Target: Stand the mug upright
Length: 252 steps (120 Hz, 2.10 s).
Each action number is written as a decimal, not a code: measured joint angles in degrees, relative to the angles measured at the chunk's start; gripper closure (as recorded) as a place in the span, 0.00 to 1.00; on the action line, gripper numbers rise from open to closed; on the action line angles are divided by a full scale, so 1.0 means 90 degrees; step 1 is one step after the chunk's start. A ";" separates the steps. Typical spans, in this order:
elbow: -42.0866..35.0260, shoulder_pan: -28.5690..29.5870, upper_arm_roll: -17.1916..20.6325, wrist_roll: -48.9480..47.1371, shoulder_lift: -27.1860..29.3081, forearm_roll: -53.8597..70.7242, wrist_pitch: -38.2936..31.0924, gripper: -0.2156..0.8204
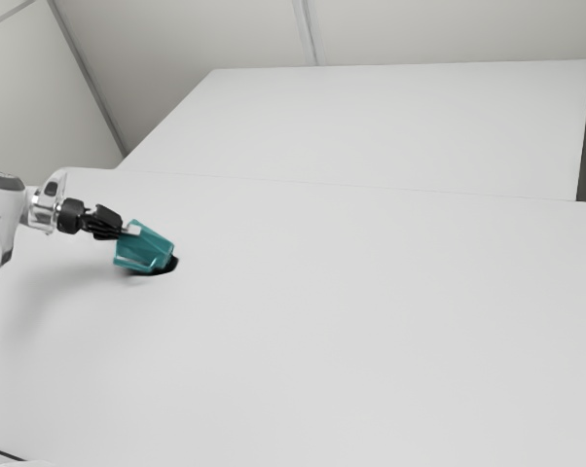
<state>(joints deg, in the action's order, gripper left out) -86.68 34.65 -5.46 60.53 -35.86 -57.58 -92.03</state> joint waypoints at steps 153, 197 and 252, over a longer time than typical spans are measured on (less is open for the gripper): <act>-0.3136 -0.3155 0.0264 -0.2511 0.3867 0.5574 -0.2202 0.96; -0.4162 -0.3553 0.0295 -0.3649 0.4310 0.6121 -0.2827 0.96; -0.4673 -0.3715 0.0429 -0.4984 0.4247 0.7147 -0.3811 0.96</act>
<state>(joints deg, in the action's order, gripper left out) -128.74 1.21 -1.61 15.67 2.36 6.74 -126.33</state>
